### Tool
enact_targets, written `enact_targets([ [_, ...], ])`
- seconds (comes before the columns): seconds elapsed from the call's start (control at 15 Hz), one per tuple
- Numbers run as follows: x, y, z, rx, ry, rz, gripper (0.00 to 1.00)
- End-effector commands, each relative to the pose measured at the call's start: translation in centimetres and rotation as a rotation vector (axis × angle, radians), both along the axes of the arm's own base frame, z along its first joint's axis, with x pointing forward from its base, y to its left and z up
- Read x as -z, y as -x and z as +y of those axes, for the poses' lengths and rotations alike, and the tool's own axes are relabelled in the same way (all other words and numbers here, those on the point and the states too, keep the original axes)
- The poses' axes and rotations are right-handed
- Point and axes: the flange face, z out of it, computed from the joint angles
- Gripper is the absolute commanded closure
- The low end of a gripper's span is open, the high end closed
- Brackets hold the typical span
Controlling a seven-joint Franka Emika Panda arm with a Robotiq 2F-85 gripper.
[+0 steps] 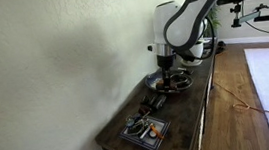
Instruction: Move the black object with the red spot on it to the right bowl
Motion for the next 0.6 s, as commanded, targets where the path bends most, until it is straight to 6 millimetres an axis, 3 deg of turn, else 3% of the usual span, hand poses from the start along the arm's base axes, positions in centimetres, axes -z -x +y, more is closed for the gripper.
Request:
enact_targets([
  [0.0, -1.6, 0.1, -2.5, 0.065, 0.024, -0.028, 0.81],
  [0.53, -2.1, -2.3, -6.0, 0.138, 0.047, -0.065, 0.81],
])
